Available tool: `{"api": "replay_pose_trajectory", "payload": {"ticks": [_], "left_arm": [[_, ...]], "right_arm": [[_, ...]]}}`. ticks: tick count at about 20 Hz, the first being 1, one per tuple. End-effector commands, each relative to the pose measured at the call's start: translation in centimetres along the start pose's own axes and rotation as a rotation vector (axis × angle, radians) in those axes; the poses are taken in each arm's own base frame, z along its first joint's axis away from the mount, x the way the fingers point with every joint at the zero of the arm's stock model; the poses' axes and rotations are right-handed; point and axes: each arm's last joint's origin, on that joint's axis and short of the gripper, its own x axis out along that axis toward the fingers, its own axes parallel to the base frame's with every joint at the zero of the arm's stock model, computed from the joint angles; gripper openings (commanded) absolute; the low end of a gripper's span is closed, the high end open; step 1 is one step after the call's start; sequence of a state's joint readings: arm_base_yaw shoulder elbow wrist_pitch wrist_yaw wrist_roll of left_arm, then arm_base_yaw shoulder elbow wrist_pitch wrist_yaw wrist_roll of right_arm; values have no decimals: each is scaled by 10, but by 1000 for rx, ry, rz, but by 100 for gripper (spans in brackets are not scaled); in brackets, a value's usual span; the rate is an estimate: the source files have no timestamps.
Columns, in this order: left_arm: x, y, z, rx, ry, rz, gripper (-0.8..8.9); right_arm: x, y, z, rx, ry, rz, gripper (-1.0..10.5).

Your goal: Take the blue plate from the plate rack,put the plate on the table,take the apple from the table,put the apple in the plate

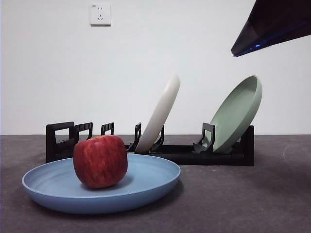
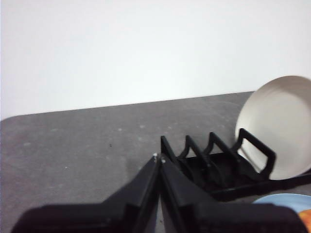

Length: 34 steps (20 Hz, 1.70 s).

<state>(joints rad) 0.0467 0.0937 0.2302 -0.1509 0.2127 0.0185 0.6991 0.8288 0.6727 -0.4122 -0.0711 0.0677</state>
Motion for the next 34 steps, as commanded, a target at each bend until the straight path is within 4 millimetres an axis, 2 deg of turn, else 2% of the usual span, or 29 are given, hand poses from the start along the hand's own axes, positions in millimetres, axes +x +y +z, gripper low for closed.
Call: {"api": "replay_pose_trajectory", "payload": {"ticks": [1,3,7,15,28,32,34], "left_arm": [[4,2,-23,17,-22,15,-2],[6,2,-39,12,-3,20,-2],[9,4,-58,-4,53,74,-3],[8,7,-73,-51,172,195,-3],[8,7,-72,-59,159,194,-3],[8,7,-72,-59,159,194,-3],[8,7,-72,-59,159,194,-3]], "right_arm": [[1,0,-2,10,2,0,0],[1,0,-2,10,3,1,0],[1,0,-2,10,3,1,0],[1,0,-2,10,2,1,0],[1,0,-2,10,2,1,0],[1,0,-3,-25,13,-2,0],[-3,-4,-3,-113,0,-53,0]]}}
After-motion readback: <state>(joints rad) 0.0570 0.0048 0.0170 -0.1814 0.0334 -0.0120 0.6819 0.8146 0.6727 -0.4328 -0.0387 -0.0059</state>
